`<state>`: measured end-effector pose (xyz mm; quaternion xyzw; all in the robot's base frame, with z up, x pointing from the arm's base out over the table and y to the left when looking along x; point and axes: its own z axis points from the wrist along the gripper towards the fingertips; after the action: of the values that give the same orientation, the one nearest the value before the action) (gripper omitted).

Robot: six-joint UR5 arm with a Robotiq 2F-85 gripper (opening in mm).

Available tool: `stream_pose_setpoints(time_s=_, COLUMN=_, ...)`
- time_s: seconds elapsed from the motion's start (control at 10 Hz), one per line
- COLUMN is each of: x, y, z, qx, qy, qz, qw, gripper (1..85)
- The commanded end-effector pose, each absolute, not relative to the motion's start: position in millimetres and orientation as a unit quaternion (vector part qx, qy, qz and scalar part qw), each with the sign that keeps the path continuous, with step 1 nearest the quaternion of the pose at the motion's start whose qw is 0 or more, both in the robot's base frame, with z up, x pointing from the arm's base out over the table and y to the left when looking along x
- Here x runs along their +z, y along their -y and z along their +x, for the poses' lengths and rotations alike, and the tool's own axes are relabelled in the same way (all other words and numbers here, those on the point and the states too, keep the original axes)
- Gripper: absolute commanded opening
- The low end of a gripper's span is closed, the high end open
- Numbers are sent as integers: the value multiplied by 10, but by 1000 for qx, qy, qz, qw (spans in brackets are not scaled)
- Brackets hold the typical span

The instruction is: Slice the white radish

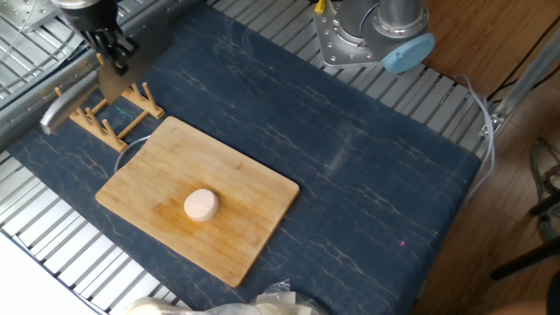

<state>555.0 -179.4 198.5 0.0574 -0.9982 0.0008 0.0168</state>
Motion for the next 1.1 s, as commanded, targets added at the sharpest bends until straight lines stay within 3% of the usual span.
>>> stream_pose_setpoints(time_s=0.0, x=1998, y=1751, z=5654, qx=-4, qy=990, qz=142, qw=-5, gripper=10)
stream_pose_setpoints(time_s=0.2, x=2014, y=1517, z=5760, qx=-45, qy=985, qz=165, qw=-33, gripper=10)
stream_pose_setpoints(time_s=0.3, x=2021, y=1437, z=5702, qx=-63, qy=988, qz=141, qw=-23, gripper=10)
stream_pose_setpoints(time_s=0.6, x=2088, y=508, z=5799, qx=-60, qy=997, qz=49, qw=-17, gripper=10)
stream_pose_setpoints(time_s=1.0, x=2033, y=-89, z=6082, qx=-34, qy=999, qz=5, qw=-29, gripper=10)
